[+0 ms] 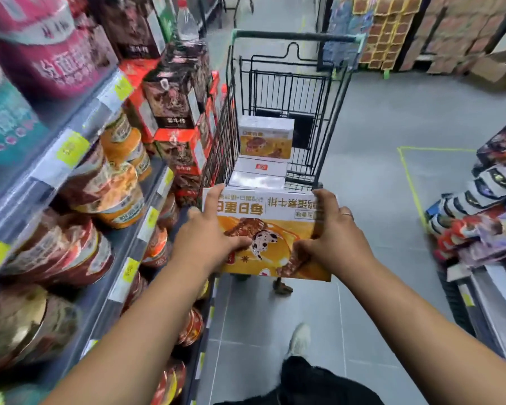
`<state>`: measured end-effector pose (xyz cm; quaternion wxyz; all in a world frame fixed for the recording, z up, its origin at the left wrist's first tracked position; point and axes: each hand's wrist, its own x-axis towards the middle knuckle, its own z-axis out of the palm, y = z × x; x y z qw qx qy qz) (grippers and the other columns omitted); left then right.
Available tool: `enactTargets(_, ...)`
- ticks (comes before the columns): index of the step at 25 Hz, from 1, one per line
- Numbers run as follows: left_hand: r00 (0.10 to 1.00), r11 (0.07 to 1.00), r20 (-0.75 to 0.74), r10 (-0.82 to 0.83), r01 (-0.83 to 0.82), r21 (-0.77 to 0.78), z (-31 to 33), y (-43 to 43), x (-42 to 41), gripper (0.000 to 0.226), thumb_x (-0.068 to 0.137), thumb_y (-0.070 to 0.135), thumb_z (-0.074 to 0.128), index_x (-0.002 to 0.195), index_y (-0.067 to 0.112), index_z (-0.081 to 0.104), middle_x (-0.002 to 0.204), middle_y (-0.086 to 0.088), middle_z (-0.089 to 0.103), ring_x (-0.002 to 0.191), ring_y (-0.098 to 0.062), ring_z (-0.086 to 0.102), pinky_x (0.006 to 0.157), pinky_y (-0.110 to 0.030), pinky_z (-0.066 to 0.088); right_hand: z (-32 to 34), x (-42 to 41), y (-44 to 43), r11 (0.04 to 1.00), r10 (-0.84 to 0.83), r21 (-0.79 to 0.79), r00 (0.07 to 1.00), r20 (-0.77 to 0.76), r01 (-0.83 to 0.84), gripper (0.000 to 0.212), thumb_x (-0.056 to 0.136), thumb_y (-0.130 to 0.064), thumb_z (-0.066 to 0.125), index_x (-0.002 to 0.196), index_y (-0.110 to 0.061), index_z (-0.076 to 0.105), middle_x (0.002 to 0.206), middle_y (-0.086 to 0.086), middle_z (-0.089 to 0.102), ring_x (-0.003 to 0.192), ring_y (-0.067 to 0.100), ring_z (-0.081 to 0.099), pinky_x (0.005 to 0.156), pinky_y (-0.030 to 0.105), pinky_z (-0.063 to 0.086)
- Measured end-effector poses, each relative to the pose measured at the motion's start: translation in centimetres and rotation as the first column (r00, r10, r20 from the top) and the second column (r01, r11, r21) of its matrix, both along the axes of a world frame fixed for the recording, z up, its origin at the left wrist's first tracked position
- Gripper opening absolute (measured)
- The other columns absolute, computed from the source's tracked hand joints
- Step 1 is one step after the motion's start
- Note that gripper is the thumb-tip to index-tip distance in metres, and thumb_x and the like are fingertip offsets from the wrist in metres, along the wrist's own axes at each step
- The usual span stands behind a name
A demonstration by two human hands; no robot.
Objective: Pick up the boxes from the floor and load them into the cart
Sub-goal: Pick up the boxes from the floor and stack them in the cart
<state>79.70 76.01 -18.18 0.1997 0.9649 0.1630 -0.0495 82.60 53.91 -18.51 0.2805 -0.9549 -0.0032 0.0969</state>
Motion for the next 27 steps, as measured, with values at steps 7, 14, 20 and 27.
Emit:
enactTargets(7,0.997,0.998,-0.038,0.069,-0.069,0.011,-1.5,0.4,15.0,0.108,0.057,0.067,0.079,0.139,0.046,0.011,0.119,-0.02,0.051,0.101,-0.04,0.059,0.086,-0.042,0.048,-0.8,16.3,0.7,0.995,0.097,0.005,0.994,-0.056,-0.097,0.083,0.078,-0.028,0.072,0.14,-0.038,0.019,0.121,0.014,0.042,0.088,0.032,0.057,0.075,0.029,0.041)
enactTargets(14,0.999,0.999,-0.036,0.012,-0.01,0.051,-5.5,4.4,29.2,0.094,0.064,0.062,0.078,0.133,0.035,0.021,0.114,-0.017,0.057,0.099,-0.039,0.06,0.079,-0.043,0.049,-4.0,29.4,4.1,0.997,0.07,0.016,0.992,-0.103,-0.069,0.072,0.077,-0.019,0.072,0.131,-0.031,0.026,0.105,0.008,0.04,0.077,0.027,0.057,0.071,0.031,0.05)
enactTargets(20,1.0,0.994,-0.021,-0.002,0.0,-0.105,-11.4,7.4,39.9,0.071,0.068,0.043,0.082,0.117,0.027,0.034,0.105,-0.014,0.059,0.094,-0.036,0.059,0.072,-0.037,0.045,-9.3,39.0,6.7,0.991,-0.055,0.104,0.964,-0.259,0.084,0.049,0.082,-0.014,0.069,0.109,-0.023,0.03,0.114,0.012,0.043,0.075,0.014,0.049,0.057,0.025,0.04)
enactTargets(27,0.994,0.993,-0.113,0.001,-0.014,-0.12,-17.4,9.4,48.3,0.057,0.072,0.04,0.08,0.105,0.022,0.038,0.099,-0.014,0.063,0.093,-0.035,0.059,0.065,-0.033,0.034,-14.5,46.7,8.5,0.986,0.014,0.161,0.921,-0.39,0.053,0.048,0.083,-0.02,0.07,0.12,-0.019,0.039,0.12,0.007,0.044,0.1,0.022,0.052,0.082,0.033,0.046)
